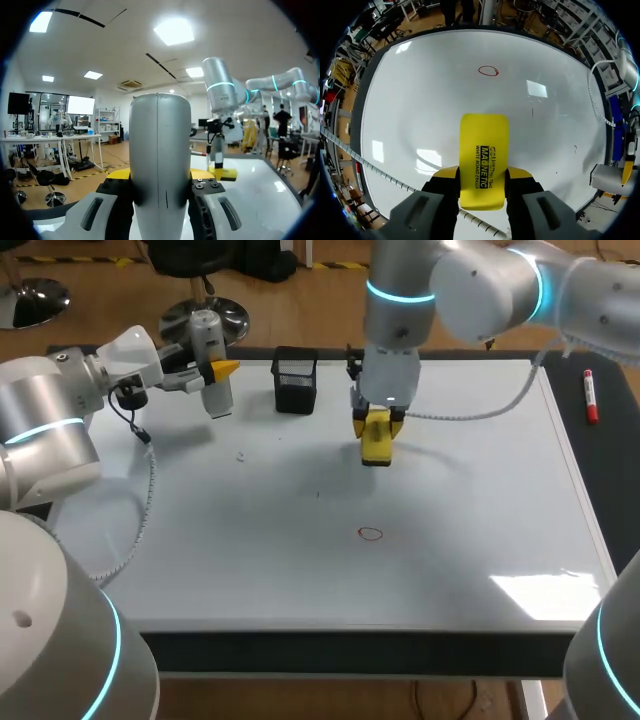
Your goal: Pick up the inspection probe, press it on each red-marked spot on the whiteboard one by one, put down the probe, pick up the eraser, and wipe off all the red marks.
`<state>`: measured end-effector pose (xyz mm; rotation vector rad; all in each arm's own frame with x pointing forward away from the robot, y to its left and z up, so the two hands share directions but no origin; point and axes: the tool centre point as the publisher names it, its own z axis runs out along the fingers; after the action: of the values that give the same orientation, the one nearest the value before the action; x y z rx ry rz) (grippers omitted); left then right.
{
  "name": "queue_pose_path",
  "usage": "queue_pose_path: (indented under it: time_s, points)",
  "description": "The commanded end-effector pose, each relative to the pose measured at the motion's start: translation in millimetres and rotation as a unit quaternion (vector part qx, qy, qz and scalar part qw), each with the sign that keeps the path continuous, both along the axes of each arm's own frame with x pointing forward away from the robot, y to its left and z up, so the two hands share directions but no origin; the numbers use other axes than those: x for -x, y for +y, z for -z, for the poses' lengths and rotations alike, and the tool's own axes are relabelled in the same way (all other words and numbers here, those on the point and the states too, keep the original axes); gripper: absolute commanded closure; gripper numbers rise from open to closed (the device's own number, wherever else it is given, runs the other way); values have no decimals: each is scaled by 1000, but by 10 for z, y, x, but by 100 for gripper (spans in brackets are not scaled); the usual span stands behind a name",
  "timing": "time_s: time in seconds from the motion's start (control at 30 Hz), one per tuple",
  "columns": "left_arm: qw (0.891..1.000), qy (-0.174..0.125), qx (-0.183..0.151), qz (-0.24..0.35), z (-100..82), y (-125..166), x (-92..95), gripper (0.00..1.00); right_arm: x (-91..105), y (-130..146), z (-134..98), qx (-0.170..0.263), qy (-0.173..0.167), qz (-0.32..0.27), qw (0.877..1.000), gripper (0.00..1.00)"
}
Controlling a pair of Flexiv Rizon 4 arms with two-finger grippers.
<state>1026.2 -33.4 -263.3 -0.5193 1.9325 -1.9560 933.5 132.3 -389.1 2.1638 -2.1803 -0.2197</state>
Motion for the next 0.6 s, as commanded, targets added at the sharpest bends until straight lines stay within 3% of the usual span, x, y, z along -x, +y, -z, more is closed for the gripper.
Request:
queue_pose_path:
  time_s: [0.03, 0.6]
  points:
    - [1000, -1, 1, -2, -3, -9, 1, 100, -45, 148, 73, 10, 3, -2, 1000, 100]
    - [1000, -1, 1, -2, -3, -9, 1, 100, 62, 263, 360, 14, 24, -7, 1000, 100]
